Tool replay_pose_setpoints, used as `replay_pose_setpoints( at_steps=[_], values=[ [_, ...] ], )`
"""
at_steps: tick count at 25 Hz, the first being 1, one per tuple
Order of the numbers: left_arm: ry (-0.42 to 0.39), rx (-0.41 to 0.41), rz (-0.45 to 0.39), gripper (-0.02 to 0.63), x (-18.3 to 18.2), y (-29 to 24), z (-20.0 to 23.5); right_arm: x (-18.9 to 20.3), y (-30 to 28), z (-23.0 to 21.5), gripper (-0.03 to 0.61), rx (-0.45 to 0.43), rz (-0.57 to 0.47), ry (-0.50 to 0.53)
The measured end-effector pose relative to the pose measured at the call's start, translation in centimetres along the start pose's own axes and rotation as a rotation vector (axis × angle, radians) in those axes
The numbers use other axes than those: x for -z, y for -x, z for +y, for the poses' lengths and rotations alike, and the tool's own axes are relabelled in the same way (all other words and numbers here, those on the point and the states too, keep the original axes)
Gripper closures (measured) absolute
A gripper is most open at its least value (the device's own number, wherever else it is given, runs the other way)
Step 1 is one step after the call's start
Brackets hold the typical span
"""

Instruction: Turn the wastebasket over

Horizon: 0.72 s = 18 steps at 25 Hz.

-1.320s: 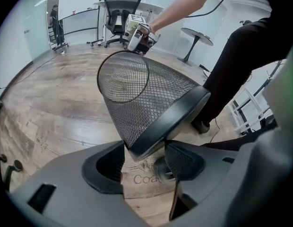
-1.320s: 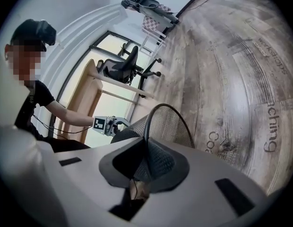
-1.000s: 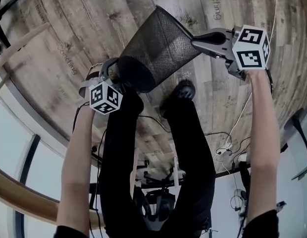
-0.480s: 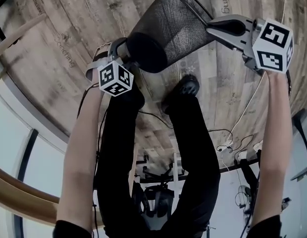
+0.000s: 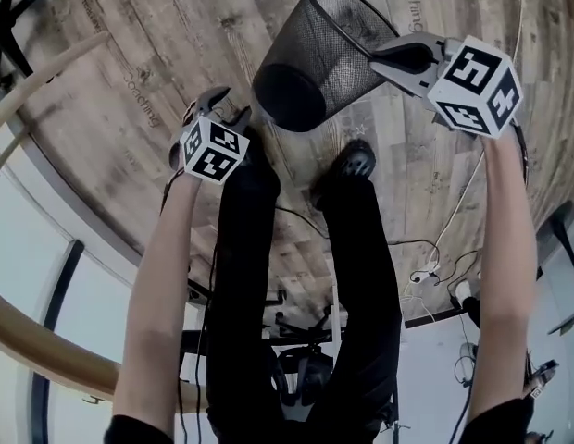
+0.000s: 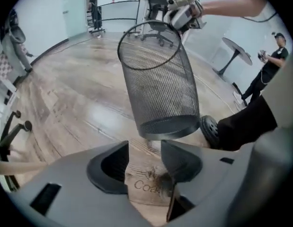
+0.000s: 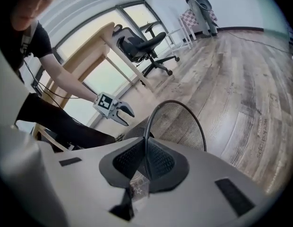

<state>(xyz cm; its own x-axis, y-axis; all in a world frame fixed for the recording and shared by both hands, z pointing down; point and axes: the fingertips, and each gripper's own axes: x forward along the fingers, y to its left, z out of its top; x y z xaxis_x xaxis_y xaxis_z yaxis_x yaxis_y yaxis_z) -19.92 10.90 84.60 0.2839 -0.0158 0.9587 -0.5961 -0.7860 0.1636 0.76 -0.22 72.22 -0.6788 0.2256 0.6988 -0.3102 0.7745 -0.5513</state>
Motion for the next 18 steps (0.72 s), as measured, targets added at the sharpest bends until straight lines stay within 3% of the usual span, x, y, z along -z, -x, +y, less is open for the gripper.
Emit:
replay_pose_setpoints(
  at_steps=[4, 8, 14, 18],
  values=[
    [0.167, 0.058, -0.085, 0.426, -2.7, 3.6, -1.3, -0.8, -0.4, 0.5, 0.529, 0.054, 0.07, 0.058],
    [0.313, 0.103, -0.225, 0.514, -6.7, 6.8, -2.4, -1.6, -0.3, 0.7, 0.529, 0.115, 0.117, 0.077],
    [0.4, 0.103, -0.346, 0.561, -10.2, 10.0, -2.4, -2.0, -0.9, 1.9, 0.529, 0.172, 0.147, 0.119],
    [0.427, 0.105, -0.382, 0.566, -11.6, 11.2, -2.2, -1.8, -0.6, 2.4, 0.529, 0.197, 0.157, 0.121]
  ],
)
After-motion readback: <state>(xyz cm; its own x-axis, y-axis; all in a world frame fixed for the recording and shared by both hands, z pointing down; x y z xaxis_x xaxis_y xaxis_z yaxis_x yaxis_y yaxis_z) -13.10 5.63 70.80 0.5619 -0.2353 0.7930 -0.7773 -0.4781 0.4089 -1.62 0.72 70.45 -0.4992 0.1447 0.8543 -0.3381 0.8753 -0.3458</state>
